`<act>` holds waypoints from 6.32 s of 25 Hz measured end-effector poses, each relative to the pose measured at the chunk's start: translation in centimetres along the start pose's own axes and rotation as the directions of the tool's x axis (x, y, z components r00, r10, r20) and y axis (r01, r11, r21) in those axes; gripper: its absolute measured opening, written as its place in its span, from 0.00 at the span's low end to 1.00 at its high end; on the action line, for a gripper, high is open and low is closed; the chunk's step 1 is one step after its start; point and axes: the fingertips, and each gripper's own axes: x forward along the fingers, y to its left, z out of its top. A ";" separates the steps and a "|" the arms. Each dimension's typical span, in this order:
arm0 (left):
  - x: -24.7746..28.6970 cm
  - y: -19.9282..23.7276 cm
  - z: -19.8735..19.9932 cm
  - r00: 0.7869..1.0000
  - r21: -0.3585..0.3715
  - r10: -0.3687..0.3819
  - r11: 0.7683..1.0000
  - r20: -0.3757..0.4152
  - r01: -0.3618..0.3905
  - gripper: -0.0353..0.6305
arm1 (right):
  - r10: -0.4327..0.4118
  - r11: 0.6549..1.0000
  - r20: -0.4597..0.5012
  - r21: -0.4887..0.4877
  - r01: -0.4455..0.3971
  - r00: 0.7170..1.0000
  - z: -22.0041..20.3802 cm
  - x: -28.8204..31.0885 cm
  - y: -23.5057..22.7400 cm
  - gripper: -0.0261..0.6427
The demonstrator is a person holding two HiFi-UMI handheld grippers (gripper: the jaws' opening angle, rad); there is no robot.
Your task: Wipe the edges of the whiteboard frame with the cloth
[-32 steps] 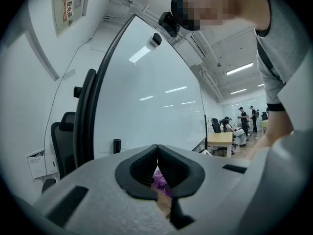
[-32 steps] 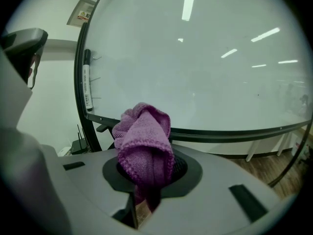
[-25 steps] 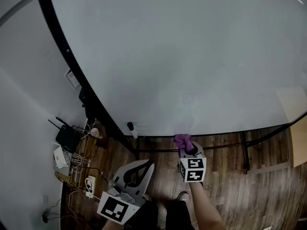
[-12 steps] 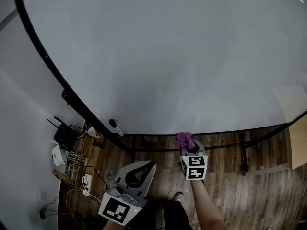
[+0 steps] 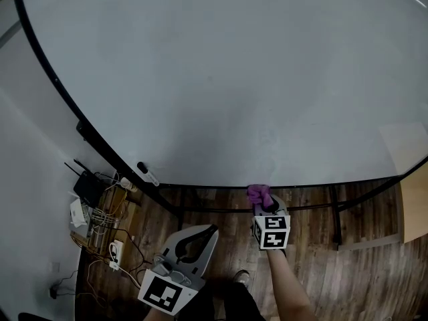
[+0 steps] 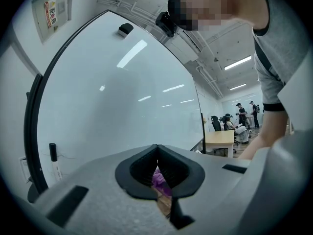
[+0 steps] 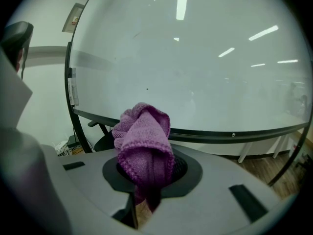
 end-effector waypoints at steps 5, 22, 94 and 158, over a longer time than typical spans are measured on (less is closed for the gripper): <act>1.2 -1.6 0.2 1.000 0.008 0.010 1.000 0.003 -0.011 0.08 | 0.002 1.000 0.005 -0.007 -0.002 1.000 -0.3 -0.5 -2.0 0.15; 5.1 -6.0 1.6 0.999 0.037 0.016 0.999 0.030 -0.017 0.08 | -0.020 1.000 0.000 -0.001 0.020 1.000 -1.5 -2.0 -8.6 0.15; 18.1 -14.0 4.1 0.995 0.026 0.054 0.998 0.089 -0.056 0.08 | 0.168 0.985 -0.011 -0.029 -0.168 0.986 -0.8 -5.2 -17.6 0.15; 23.0 -20.8 5.9 0.993 0.046 -0.052 0.998 0.101 0.048 0.08 | -0.067 0.997 -0.046 0.027 0.068 0.997 -3.2 -9.7 -34.2 0.15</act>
